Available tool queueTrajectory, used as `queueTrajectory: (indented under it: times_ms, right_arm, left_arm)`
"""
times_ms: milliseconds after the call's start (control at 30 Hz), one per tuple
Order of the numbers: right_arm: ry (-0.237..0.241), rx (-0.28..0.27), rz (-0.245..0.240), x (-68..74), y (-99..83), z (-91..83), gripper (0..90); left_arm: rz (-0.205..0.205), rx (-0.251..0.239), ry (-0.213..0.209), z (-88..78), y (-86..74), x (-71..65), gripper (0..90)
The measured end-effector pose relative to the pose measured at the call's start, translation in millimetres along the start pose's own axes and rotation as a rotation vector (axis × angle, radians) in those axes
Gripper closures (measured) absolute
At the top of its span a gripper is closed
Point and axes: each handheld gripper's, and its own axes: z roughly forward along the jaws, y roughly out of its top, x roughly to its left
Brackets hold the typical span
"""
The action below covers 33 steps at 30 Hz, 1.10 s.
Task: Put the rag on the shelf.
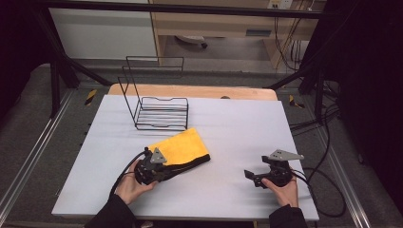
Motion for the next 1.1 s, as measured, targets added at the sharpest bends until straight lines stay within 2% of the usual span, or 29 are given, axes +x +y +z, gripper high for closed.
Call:
queueTrajectory:
  times_ms: [167, 233, 267, 300, 367, 433, 467, 567, 633, 700, 733, 800, 900, 967, 1033, 1100]
  right_arm:
    - [0.002, -0.003, 0.002, 0.2, -0.1, 0.6, 1.4]
    - [0.002, -0.002, 0.001, 0.1, 0.0, 0.3, 1.4]
    - [0.002, 0.001, -0.001, -0.2, 0.0, 0.0, 1.3]
    - [0.003, 0.001, 0.002, 0.1, 0.0, -0.1, 1.3]
    - [0.004, 0.001, 0.002, 0.1, 0.0, -0.1, 1.3]
    - [0.003, -0.002, -0.003, -0.1, -0.1, 0.1, 1.3]
    - [0.003, -0.004, -0.001, 0.1, -0.1, 0.1, 1.3]
    - [0.002, -0.007, -0.001, 0.0, 0.0, -0.5, 1.3]
    - [0.001, -0.006, 0.000, 0.1, 0.0, -0.4, 1.3]
    - [0.002, -0.007, -0.002, 0.2, -0.2, -0.3, 1.3]
    - [0.002, -0.007, -0.002, 0.2, -0.1, -0.5, 1.3]
    - [0.001, -0.009, 0.000, 0.1, 0.1, -0.8, 1.4]
    - [0.002, -0.005, -0.001, 0.1, 0.0, -0.2, 1.4]
    - [0.003, -0.004, -0.002, 0.1, 0.0, -0.1, 1.3]
    - [0.002, -0.006, 0.000, -0.1, 0.3, -0.7, 1.4]
    - [0.001, -0.008, 0.004, -0.2, 0.3, -0.9, 1.4]
  left_arm:
    - [-0.001, -0.006, -0.007, -1.1, -0.6, 0.0, 74.8]
    - [0.023, -0.004, -0.015, -3.1, -0.8, -3.7, 71.5]
    - [0.035, 0.002, -0.019, -4.0, -0.5, -6.3, 62.0]
    - [0.047, 0.006, -0.022, -4.3, -0.5, -9.2, 56.9]
    - [0.065, 0.007, -0.002, -3.2, -1.4, -14.8, 54.6]
    - [0.069, 0.006, 0.021, -1.7, -2.5, -15.8, 56.4]
    - [0.058, -0.002, 0.031, -1.1, -3.3, -15.3, 59.3]
    - [0.058, -0.016, 0.029, -1.2, -6.0, -12.2, 67.0]
    - [0.043, -0.015, 0.031, -1.0, -5.3, -10.8, 68.7]
    - [0.047, -0.007, 0.050, -0.2, -4.1, -10.7, 75.4]
    - [0.050, -0.003, 0.055, -0.1, -3.6, -11.3, 75.7]
    - [0.060, 0.002, 0.061, 0.1, -2.9, -12.2, 76.1]
    - [0.049, 0.002, 0.036, -0.8, -2.7, -8.4, 76.4]
    - [0.054, -0.015, 0.024, -2.0, -5.0, -7.9, 75.6]
    - [0.069, -0.020, 0.017, -3.7, -6.4, -11.4, 70.7]
    - [0.082, -0.017, 0.019, -3.6, -6.7, -17.0, 59.2]
